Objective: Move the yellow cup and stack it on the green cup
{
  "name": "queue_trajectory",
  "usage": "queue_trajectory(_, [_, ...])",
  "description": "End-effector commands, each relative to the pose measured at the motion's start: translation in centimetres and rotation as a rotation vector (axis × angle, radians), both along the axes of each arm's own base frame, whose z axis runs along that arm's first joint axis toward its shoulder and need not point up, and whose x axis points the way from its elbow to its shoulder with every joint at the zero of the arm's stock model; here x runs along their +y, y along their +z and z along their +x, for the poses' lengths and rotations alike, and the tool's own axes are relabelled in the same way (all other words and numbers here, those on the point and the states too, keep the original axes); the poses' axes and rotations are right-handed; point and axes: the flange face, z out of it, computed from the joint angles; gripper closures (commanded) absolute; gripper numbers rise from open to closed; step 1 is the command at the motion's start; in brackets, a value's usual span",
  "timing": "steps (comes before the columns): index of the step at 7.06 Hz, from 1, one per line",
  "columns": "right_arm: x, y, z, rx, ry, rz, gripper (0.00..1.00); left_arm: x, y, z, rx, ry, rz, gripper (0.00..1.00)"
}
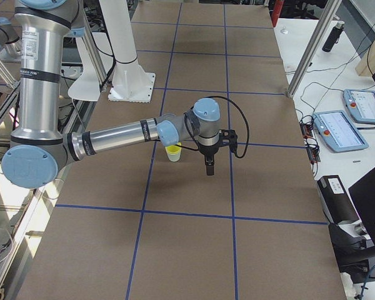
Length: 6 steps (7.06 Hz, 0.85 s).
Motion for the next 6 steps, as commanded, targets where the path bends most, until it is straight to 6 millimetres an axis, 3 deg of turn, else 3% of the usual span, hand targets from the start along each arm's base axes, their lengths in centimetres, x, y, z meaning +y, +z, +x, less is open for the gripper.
queue_trajectory(1, [-2.1, 2.7, 1.9, -0.018, -0.015, -0.013, 0.00, 0.1, -1.8, -0.1, -0.029, -0.003, -0.007, 0.00])
queue_trajectory(2, [-2.6, 4.7, 3.6, -0.067, -0.032, -0.026, 0.00, 0.4, -4.9, 0.1, -0.027, 0.000, -0.042, 0.00])
queue_trajectory(3, [-2.3, 5.9, 5.0, -0.070, -0.039, -0.020, 0.00, 1.7, -6.5, 0.2, -0.027, 0.003, -0.100, 0.00])
queue_trajectory(5, [-1.7, 7.1, 7.0, -0.093, -0.011, -0.046, 0.00, 4.3, -5.3, 0.7, -0.011, 0.010, -0.149, 0.00])
queue_trajectory(6, [-1.2, 8.1, 7.4, -0.095, -0.002, -0.081, 0.00, 4.6, -6.2, 1.1, 0.008, 0.018, -0.192, 0.00])
